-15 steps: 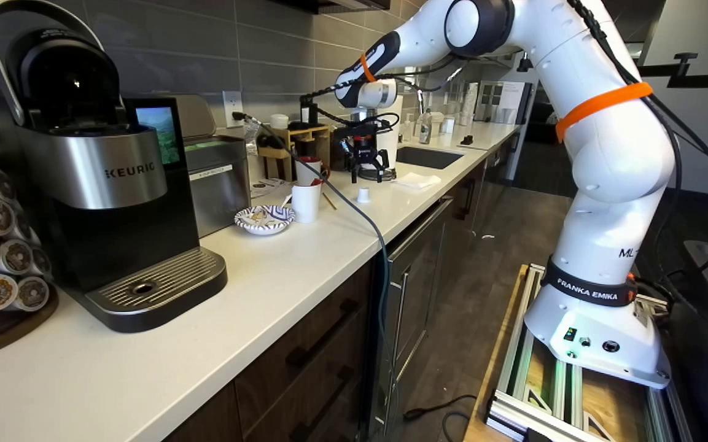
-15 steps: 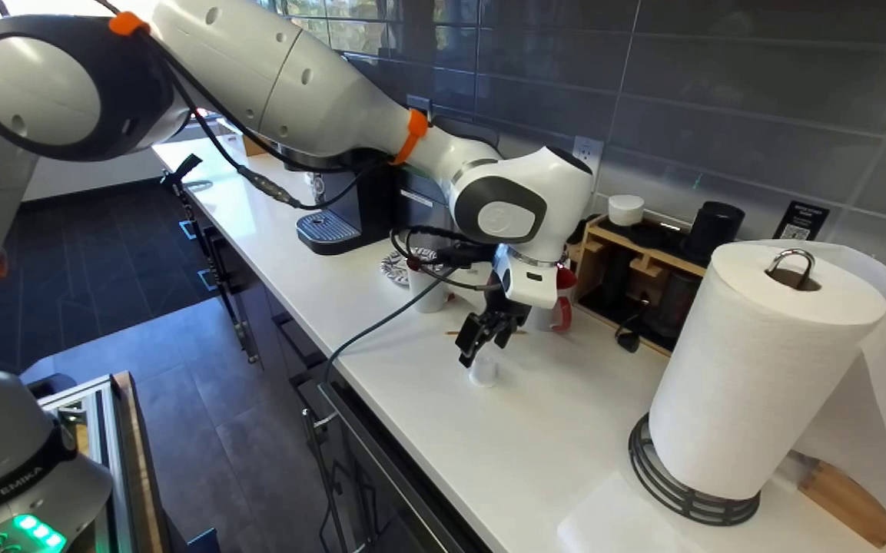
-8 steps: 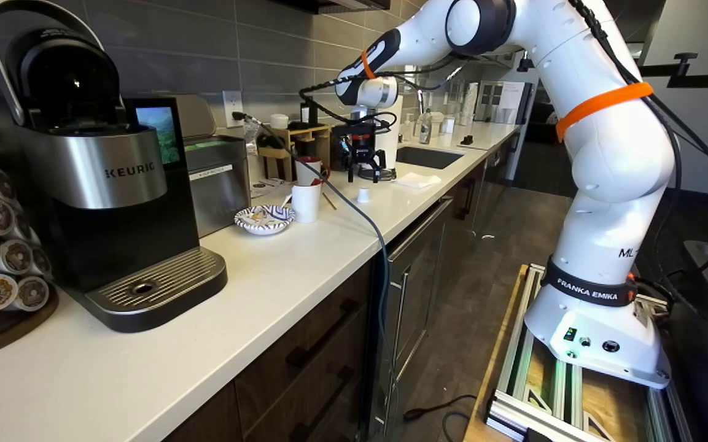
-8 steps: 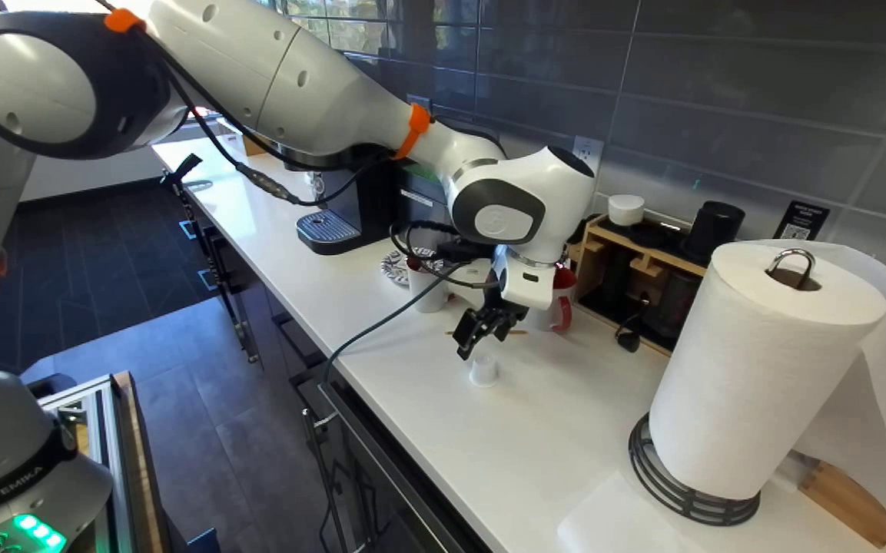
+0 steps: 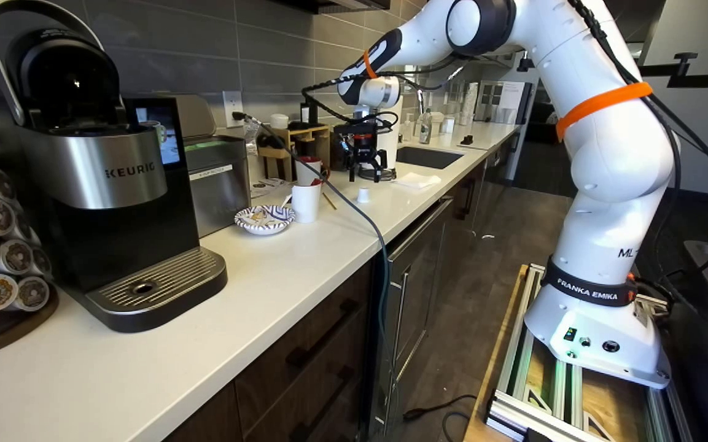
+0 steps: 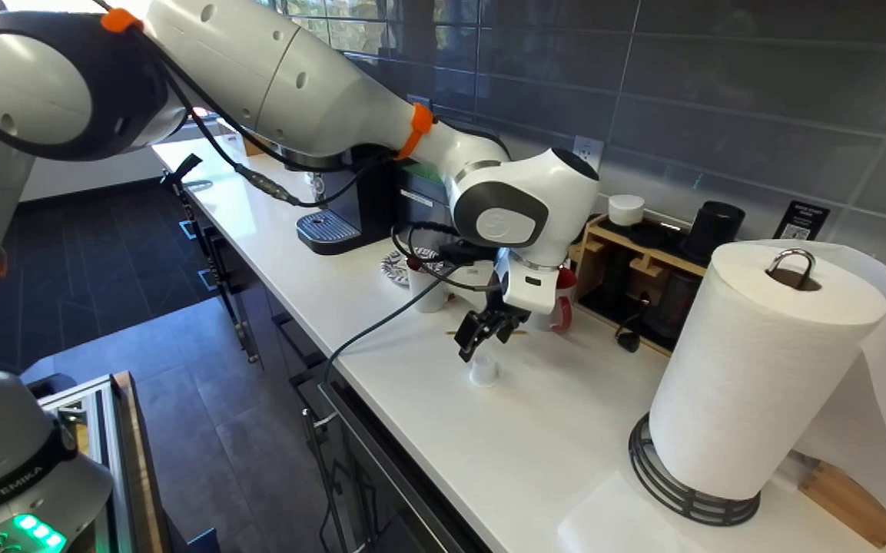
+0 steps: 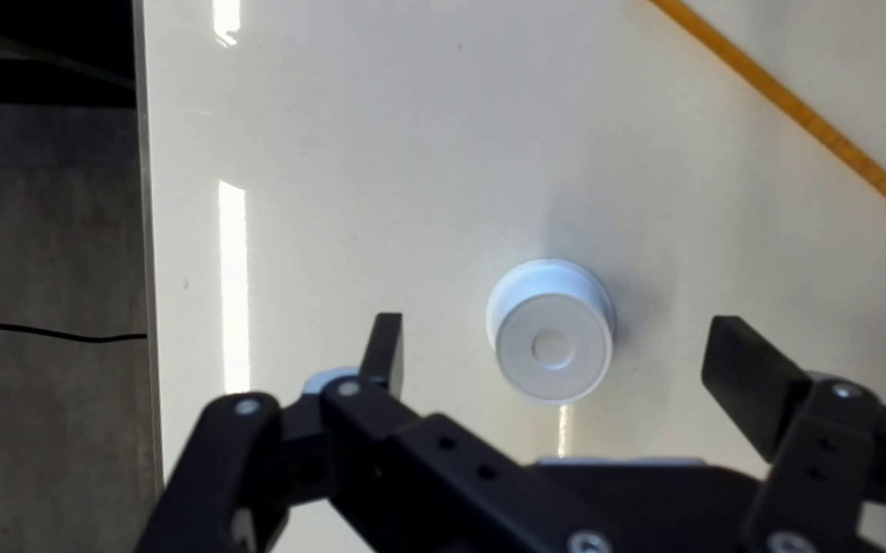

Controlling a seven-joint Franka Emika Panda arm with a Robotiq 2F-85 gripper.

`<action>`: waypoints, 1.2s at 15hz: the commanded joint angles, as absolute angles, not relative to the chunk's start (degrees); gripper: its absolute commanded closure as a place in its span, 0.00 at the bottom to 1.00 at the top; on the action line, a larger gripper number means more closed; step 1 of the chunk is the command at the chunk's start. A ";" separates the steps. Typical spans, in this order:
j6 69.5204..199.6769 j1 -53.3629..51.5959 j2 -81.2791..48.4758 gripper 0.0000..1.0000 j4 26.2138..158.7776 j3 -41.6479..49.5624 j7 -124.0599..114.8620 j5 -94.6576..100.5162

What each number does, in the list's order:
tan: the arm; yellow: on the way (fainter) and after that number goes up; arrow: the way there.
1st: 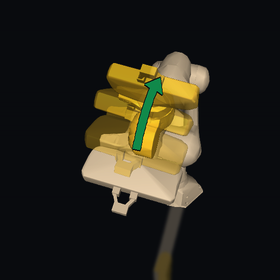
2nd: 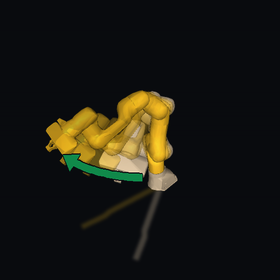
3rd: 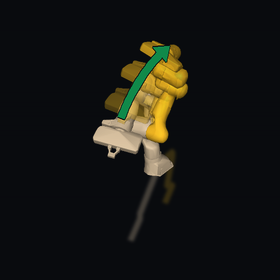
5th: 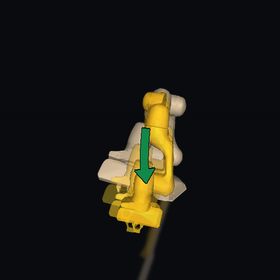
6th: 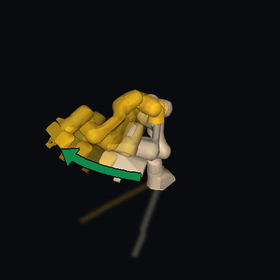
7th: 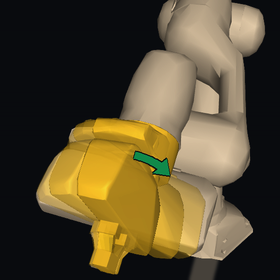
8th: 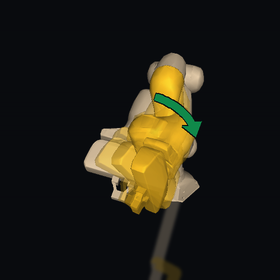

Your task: Turn the small white cap

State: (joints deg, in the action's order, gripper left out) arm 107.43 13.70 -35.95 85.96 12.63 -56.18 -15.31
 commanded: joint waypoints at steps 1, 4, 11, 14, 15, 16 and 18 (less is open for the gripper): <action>108.03 16.65 -36.64 0.00 85.90 12.30 -54.22 -18.57; 108.04 18.87 -35.82 0.00 86.98 11.91 -52.49 -21.81; 109.56 19.31 -36.26 0.00 87.25 12.80 -53.09 -24.44; 111.11 19.30 -36.23 0.00 88.13 12.77 -53.84 -24.97; 112.75 19.51 -35.75 0.00 89.09 12.35 -53.20 -26.27; 113.25 19.71 -35.72 0.00 89.37 12.20 -52.99 -26.81; 113.78 20.49 -35.58 0.00 90.06 11.83 -53.11 -29.04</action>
State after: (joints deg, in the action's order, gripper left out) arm 111.73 19.37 -36.05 88.50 12.58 -53.90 -25.64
